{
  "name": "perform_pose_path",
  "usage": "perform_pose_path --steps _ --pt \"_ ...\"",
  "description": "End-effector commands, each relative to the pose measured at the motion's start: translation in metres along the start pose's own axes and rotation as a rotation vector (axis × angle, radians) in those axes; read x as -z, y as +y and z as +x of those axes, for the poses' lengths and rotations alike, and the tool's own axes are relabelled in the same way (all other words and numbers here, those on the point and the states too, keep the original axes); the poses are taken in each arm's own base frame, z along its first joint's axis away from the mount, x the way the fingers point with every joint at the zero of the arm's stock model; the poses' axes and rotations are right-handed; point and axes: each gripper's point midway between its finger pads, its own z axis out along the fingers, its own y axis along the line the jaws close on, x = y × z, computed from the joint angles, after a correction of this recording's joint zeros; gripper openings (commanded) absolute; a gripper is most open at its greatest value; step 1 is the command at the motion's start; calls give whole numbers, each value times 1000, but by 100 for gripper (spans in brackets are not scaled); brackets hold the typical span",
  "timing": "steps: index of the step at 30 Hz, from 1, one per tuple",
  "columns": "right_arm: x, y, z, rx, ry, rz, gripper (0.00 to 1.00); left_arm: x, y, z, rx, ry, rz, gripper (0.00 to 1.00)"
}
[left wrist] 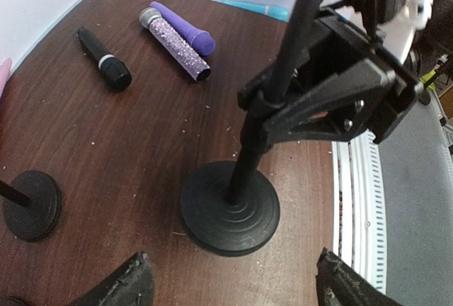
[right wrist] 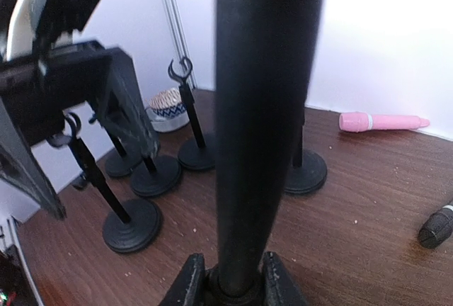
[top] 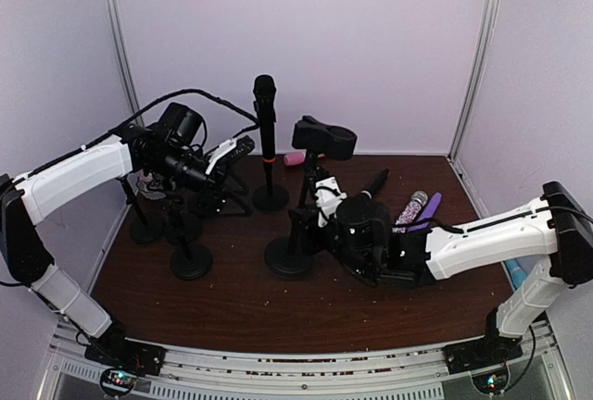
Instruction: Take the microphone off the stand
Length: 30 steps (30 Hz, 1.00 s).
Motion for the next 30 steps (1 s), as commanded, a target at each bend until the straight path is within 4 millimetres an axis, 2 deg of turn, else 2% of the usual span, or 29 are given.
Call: perform_pose_path --steps 1,7,12,18,23,30 --pt "13 13 -76 -185 -149 -109 0 -12 -12 -17 -40 -54 50 80" --pt "18 26 -106 -215 -186 -166 0 -26 -30 -24 -58 -54 122 76" --pt "19 39 -124 -235 -211 -223 0 -33 -32 -27 -62 -47 138 72" --pt "23 49 -135 -284 -223 -284 0 -32 -41 -32 -67 -72 195 58" --pt "22 52 -136 -308 -225 -300 0 -32 -46 -33 -70 -85 226 32" --pt "22 54 -140 -342 -240 -316 0 -32 -50 -33 -63 -93 258 26"
